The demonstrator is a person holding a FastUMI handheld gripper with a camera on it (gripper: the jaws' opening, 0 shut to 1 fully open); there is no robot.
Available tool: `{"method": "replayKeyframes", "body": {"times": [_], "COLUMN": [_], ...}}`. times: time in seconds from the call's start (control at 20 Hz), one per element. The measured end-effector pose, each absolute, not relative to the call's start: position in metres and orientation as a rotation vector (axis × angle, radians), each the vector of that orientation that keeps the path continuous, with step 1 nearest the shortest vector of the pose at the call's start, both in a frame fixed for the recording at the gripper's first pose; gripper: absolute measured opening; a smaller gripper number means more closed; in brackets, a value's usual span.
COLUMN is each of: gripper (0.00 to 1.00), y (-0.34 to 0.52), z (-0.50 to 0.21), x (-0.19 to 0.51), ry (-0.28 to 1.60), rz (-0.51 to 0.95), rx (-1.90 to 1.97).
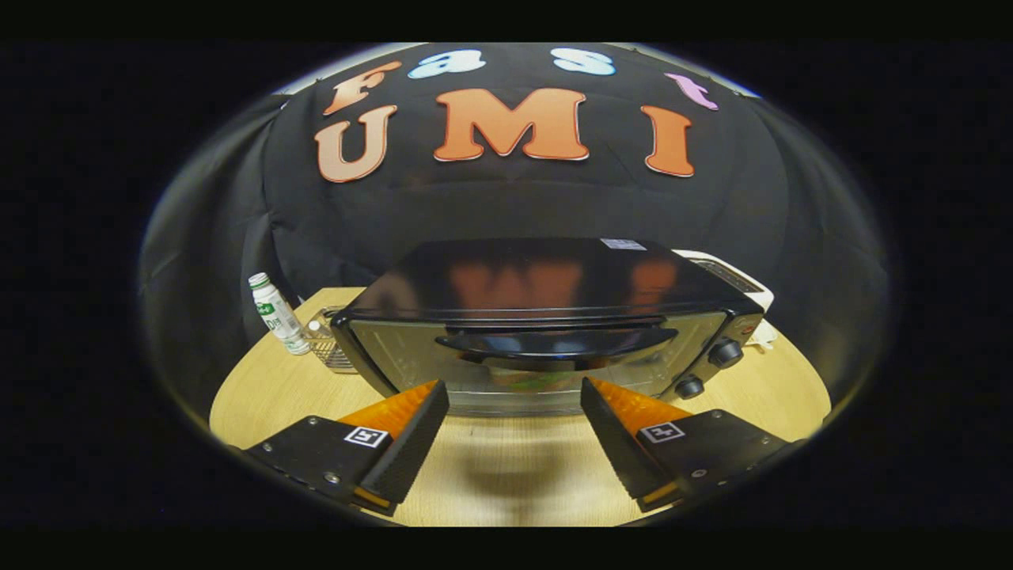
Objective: Open the toaster oven, put the food inside, and close the toaster oven door.
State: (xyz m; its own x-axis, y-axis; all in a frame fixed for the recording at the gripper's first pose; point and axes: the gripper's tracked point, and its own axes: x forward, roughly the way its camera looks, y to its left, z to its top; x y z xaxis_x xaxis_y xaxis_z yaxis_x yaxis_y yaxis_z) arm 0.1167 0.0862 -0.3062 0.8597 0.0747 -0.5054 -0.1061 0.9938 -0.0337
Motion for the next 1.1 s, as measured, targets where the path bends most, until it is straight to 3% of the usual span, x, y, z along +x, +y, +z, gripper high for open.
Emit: {"method": "replayKeyframes", "body": {"times": [0.45,1.1], "gripper": [1.0,0.99], "y": [0.04,-0.046], "z": [-0.252,-0.108], "x": [0.099,0.077], "ry": [0.451,0.247], "rz": [0.07,0.059], "rx": [-0.04,-0.015]}}
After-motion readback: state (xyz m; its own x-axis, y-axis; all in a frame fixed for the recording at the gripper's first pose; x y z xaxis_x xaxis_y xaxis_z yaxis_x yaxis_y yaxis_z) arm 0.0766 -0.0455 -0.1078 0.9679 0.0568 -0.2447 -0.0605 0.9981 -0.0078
